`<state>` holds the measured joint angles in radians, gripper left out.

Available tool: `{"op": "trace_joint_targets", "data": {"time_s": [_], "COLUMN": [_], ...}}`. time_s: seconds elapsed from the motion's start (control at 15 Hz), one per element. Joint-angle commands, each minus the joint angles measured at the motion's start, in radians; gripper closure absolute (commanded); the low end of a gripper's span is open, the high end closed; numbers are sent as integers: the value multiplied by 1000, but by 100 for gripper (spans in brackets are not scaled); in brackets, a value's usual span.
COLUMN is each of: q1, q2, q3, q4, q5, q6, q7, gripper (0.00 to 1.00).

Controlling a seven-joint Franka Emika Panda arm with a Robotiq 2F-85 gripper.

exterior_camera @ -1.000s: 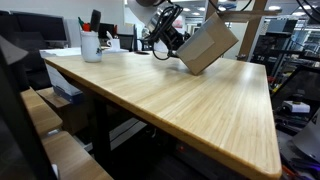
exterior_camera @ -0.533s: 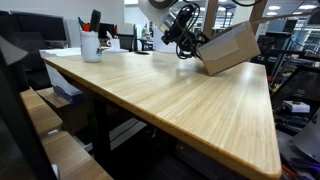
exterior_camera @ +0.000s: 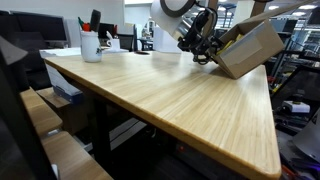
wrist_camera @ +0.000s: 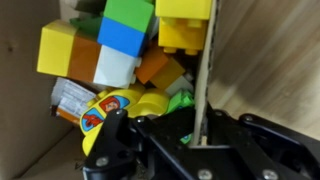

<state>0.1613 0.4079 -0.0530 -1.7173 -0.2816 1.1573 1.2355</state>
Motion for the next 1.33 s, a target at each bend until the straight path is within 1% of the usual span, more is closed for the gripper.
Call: {"op": "trace_joint_targets", "data": {"time_s": [0.0, 0.07, 0.13, 0.2, 0.27, 0.33, 0.47, 0.53, 0.6, 0.67, 0.8, 0.87, 0.93, 1.0, 1.2, 1.27], "q1": [-13, -12, -11, -10, -10, -10, -9, -9, -10, -10, -10, -11, -11, -11, -12, -12], "q2": [-58, -59, -63, -69, -72, -73, -73, -73, -73, -73, -70, -71, -73, -75, -72, -70], "q3": [20, 21, 24, 25, 25, 27, 29, 31, 32, 34, 39, 39, 40, 42, 46, 46], "q4": [-104, -114, -132, -141, -145, -147, -148, -148, -146, -145, -139, -138, -138, -136, -118, -110], "q5": [-29, -31, -34, -36, -37, -40, -48, -55, -58, -64, -74, -76, -77, -77, -81, -81], "q6": [19, 18, 14, 7, 0, -7, -24, -33, -37, -40, -44, -41, -39, -37, -49, -57], "q7": [-41, -40, -35, -30, -28, -30, -36, -40, -41, -46, -54, -57, -59, -62, -84, -91], "gripper": [96, 94, 88, 87, 83, 85, 85, 83, 80, 80, 74, 60, 48, 44, 27, 25]}}
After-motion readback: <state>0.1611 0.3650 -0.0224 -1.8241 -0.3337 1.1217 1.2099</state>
